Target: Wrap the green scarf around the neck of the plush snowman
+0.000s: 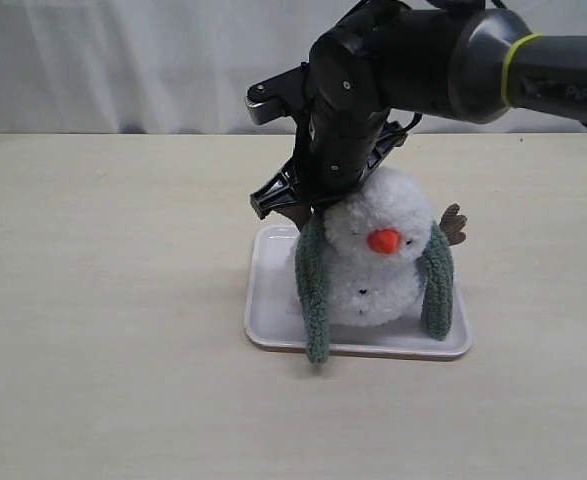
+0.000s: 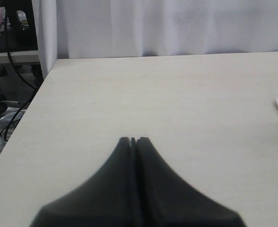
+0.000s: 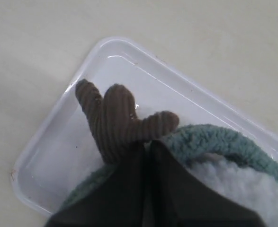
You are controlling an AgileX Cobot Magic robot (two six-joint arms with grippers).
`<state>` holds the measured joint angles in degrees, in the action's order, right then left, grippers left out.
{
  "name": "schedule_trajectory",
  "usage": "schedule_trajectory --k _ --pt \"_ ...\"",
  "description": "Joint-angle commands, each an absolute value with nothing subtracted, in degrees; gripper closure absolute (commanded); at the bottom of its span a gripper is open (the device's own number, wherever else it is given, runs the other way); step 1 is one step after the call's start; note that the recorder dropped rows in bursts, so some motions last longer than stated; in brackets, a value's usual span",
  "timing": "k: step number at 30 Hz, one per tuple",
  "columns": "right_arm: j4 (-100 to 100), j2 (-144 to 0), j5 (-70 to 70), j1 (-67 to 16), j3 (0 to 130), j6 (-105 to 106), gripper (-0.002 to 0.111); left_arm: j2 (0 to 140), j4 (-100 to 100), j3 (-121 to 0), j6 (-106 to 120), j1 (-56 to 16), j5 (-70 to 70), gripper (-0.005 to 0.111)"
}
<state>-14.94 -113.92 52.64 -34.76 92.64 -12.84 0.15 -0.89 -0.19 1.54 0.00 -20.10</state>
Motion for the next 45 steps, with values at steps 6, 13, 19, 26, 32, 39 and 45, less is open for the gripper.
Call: schedule_trajectory --k 6,13,19,26,32,39,45 --pt "-14.21 -117.16 53.01 -34.75 92.77 -13.18 0.104 0.0 -0.82 0.0 1.43 0.0 -19.39 0.107" --pt "-14.1 -116.02 52.96 -34.75 93.6 -13.18 0.104 0.0 -0.82 0.0 1.43 0.0 -19.07 0.107" --pt "-13.97 -111.85 51.47 -34.78 93.6 -13.18 0.104 0.0 -0.82 0.0 1.43 0.0 -19.07 0.107" --pt "-6.18 -107.49 51.41 -34.78 93.6 -8.5 0.082 0.0 -0.82 0.0 1.43 0.0 -19.07 0.107" --pt "9.6 -106.79 56.94 -35.09 92.95 1.99 0.073 0.0 -0.82 0.0 1.43 0.0 -19.07 0.107" --pt "1.92 -106.7 56.84 -40.79 85.83 -1.89 0.073 0.0 -0.82 0.0 1.43 0.0 -19.07 0.107" --pt "-8.34 -106.7 56.47 -43.43 80.39 -12.76 0.073 0.0 -0.82 0.0 1.43 0.0 -19.4 0.107"
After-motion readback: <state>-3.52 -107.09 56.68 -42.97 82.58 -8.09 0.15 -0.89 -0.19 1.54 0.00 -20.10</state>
